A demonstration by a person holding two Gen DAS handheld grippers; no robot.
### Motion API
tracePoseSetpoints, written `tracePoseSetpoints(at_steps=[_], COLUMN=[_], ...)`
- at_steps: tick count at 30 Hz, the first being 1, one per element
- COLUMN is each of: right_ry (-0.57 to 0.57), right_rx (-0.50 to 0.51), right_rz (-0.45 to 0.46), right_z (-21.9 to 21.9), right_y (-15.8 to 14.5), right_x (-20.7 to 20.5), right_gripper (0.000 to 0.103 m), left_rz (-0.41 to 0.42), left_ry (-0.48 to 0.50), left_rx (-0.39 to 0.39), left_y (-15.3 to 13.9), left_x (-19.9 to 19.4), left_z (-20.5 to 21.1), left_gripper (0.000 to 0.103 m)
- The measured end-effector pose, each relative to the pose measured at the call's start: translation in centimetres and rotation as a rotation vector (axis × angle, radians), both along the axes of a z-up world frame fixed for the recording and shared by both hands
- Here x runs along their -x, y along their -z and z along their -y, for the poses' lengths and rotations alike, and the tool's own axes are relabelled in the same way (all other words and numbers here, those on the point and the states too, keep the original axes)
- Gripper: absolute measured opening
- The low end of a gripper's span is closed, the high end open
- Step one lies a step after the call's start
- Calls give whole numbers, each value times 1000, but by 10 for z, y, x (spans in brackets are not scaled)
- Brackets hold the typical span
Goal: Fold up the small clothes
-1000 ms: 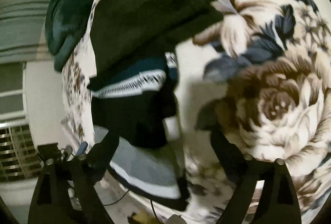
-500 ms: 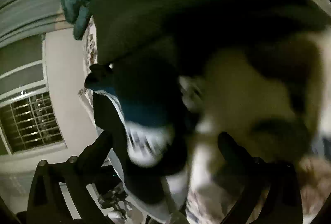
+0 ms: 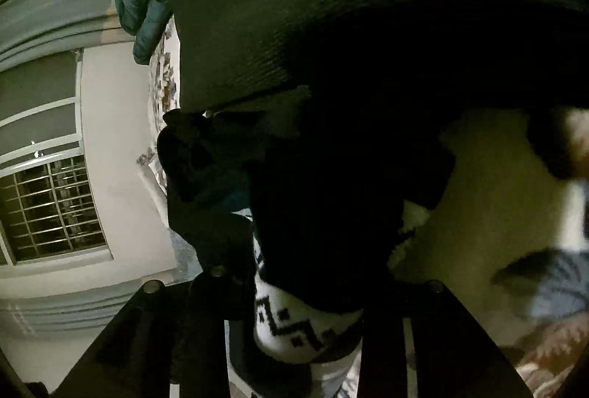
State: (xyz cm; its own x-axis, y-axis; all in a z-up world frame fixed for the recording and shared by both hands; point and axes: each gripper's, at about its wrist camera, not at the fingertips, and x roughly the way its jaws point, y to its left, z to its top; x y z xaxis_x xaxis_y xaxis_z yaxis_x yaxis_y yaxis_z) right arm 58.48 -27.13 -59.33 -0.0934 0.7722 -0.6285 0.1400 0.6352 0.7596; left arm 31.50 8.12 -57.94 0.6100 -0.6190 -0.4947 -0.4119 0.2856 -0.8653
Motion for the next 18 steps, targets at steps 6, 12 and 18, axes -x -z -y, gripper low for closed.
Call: tracePoseSetpoints(at_steps=[6, 12, 18], right_ry=[-8, -42, -84], right_rx=[-115, -109, -24], right_rz=[-54, -70, 3], right_z=[7, -1, -23], right_y=[3, 8, 6], right_x=[1, 0, -2], right_gripper=[90, 92, 37], left_rz=[-35, -31, -56], left_ry=[-16, -112, -203], left_rx=[62, 18, -45], left_y=[23, 42, 22], left_x=[15, -47, -50], left_z=[10, 22, 22], left_gripper=[78, 83, 57])
